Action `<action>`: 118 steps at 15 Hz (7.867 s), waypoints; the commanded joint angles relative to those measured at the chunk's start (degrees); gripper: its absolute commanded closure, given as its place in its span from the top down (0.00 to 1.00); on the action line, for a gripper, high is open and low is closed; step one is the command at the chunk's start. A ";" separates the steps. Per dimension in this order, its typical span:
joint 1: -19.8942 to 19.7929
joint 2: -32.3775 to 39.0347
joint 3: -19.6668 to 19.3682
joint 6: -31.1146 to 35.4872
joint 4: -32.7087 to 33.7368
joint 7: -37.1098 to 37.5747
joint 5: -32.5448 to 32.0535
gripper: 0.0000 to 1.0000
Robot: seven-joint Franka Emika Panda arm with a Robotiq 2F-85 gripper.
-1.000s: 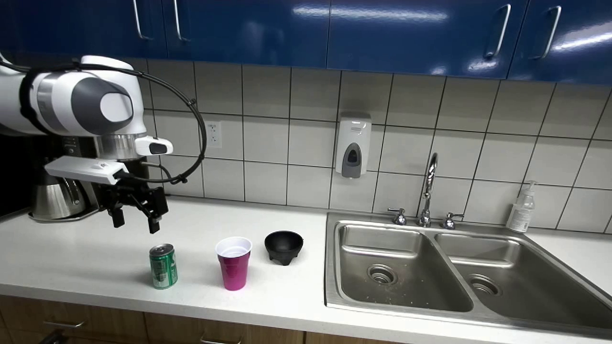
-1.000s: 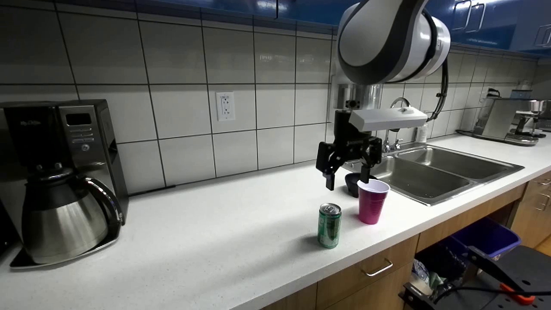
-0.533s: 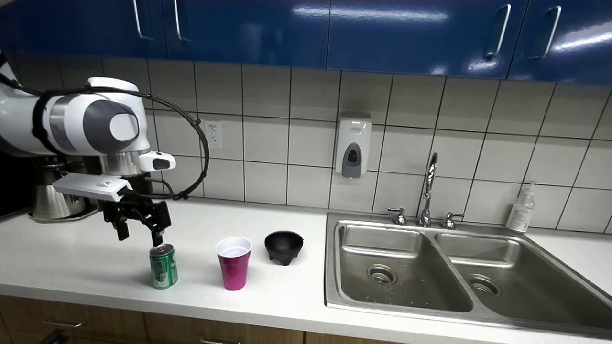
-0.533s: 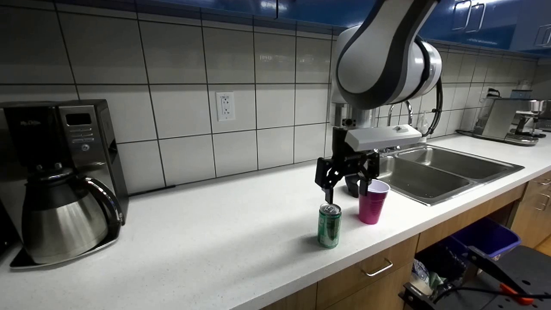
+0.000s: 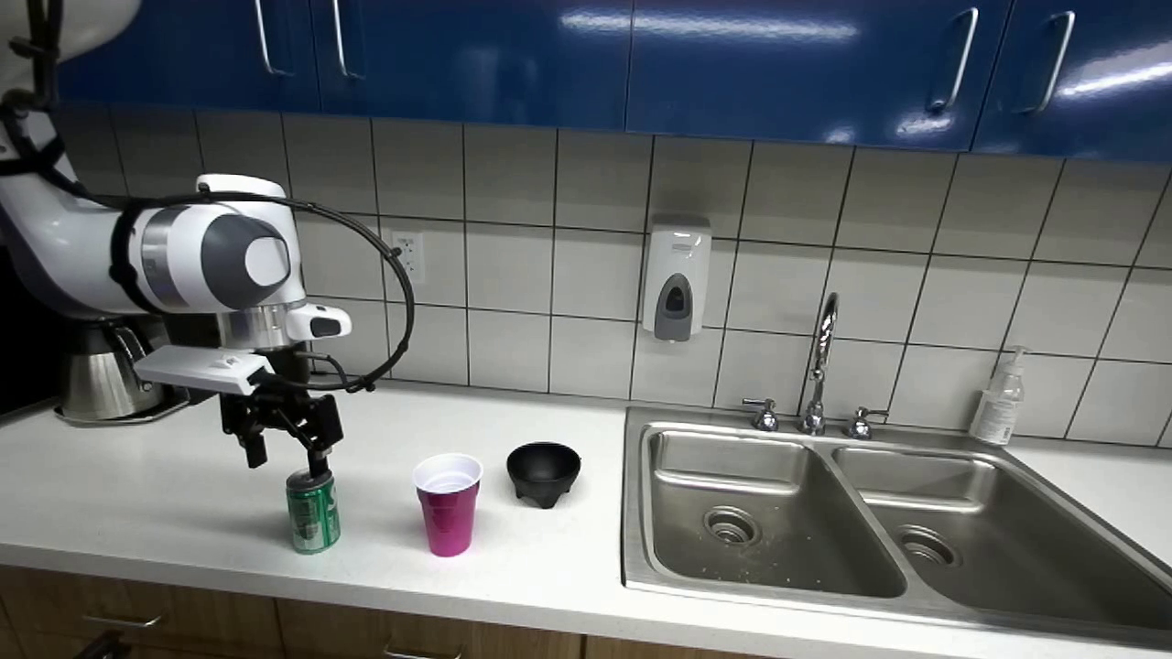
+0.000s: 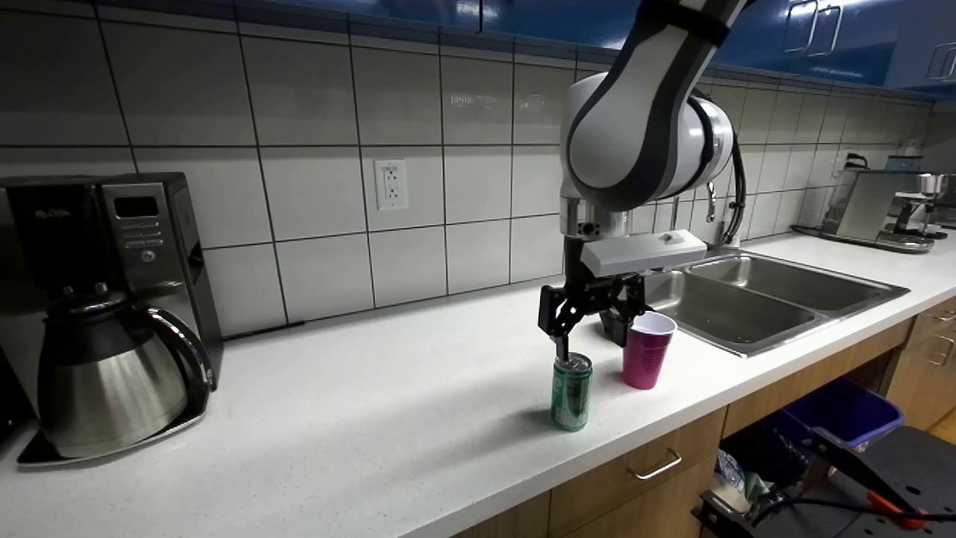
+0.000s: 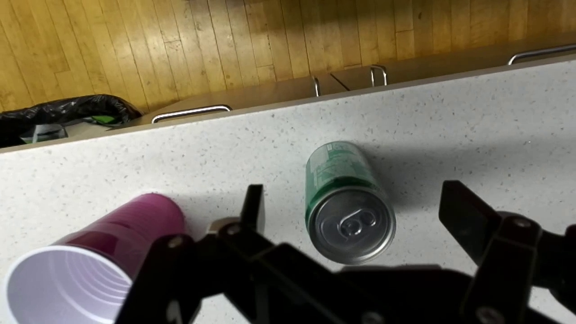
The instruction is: Put the green can in the black bowl.
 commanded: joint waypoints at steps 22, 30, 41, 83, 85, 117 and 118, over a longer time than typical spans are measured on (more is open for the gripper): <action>3.98 16.51 -4.43 -0.55 12.43 -0.03 1.25 1.00; 3.95 18.19 -4.39 -0.48 13.53 -0.51 1.58 0.75; 4.46 17.58 -4.71 -0.85 13.53 -0.15 1.18 0.39; -3.74 4.25 -9.88 4.14 13.17 -1.38 -3.10 0.39; -4.30 5.59 -9.96 4.78 14.52 -2.71 -1.13 0.39; -13.31 28.59 -13.63 -2.43 38.33 -8.08 8.76 0.39; -13.38 29.15 -13.56 -2.64 38.78 -8.16 8.93 0.39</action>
